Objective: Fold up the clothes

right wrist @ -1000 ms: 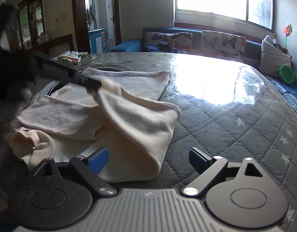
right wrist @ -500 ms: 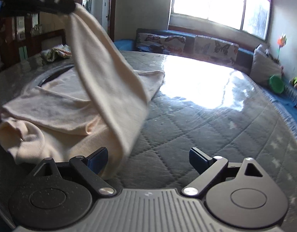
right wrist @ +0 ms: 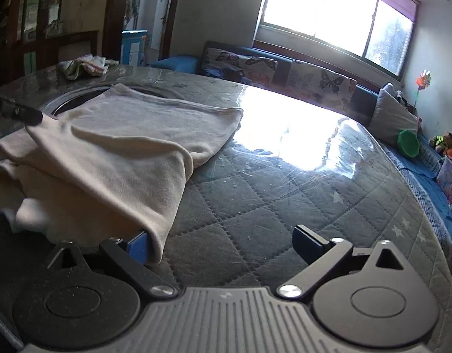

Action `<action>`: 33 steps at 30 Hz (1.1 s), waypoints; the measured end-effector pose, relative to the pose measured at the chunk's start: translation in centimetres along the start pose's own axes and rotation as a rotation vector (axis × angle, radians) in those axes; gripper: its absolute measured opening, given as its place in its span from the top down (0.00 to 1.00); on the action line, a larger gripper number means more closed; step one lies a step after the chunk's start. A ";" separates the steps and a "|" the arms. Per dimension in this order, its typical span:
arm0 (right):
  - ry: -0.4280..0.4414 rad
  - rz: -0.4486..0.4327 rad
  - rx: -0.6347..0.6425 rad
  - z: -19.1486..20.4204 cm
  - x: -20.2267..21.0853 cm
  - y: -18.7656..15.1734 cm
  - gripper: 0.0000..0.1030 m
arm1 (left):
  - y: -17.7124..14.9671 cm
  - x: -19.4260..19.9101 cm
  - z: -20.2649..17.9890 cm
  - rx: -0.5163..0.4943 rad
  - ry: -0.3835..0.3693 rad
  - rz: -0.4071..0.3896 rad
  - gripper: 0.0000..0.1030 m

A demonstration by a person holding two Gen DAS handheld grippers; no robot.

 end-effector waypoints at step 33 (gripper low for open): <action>0.000 -0.064 -0.062 -1.1 -4.6 6.4 0.03 | -0.8 1.1 1.6 -0.031 0.039 0.020 0.89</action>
Point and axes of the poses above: each gripper's, at about its wrist camera, not at the fingertips, and x roughly against the way its jaws point, z to its left, y to its top, the point moved 6 cm from there along -x, roughly the way its jaws point, and after that the axes turned 2 degrees about -x, right-handed, at the moved point
